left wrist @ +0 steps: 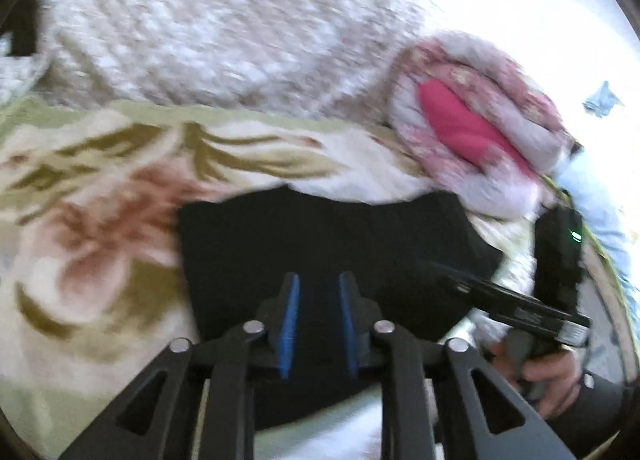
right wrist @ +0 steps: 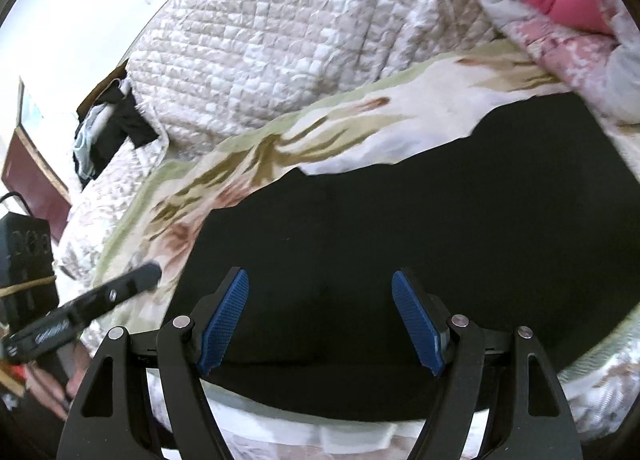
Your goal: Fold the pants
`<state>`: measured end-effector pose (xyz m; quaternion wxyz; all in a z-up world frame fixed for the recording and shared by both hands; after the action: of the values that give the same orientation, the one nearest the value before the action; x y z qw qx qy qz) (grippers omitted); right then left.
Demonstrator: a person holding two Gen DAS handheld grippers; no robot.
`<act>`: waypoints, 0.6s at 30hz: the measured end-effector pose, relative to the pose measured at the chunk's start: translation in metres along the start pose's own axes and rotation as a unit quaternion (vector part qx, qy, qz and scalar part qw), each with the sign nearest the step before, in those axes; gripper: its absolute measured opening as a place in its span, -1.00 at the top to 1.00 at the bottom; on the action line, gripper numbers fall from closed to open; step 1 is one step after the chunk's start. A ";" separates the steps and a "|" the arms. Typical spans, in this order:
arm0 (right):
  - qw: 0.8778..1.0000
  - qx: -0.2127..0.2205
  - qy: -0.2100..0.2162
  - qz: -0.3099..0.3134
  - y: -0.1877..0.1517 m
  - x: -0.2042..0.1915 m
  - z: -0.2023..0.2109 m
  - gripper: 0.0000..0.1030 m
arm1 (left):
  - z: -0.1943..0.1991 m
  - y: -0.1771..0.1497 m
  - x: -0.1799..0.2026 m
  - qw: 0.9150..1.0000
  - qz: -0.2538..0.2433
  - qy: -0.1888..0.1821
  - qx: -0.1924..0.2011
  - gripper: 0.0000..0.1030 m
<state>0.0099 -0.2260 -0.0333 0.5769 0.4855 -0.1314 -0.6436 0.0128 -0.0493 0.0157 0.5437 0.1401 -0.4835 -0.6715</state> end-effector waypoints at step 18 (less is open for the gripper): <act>0.993 -0.093 0.062 -0.025 -0.005 -0.012 -0.079 0.51 | -0.021 -0.016 -0.082 0.992 0.064 0.110 -0.011 0.54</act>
<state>0.0667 -0.1830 -0.0708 0.6102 0.4718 -0.0223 -0.6361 0.0492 0.0105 -0.0350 0.6365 0.1760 -0.4219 -0.6212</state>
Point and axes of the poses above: each gripper's, at about its wrist camera, not at the fingertips, and z roughly against the way its jaws point, x to its right, y to its top, the point moved 9 cm from there along -z, roughly the way its jaws point, and after that the axes turned 11 degrees about x, right-handed, at the moved point
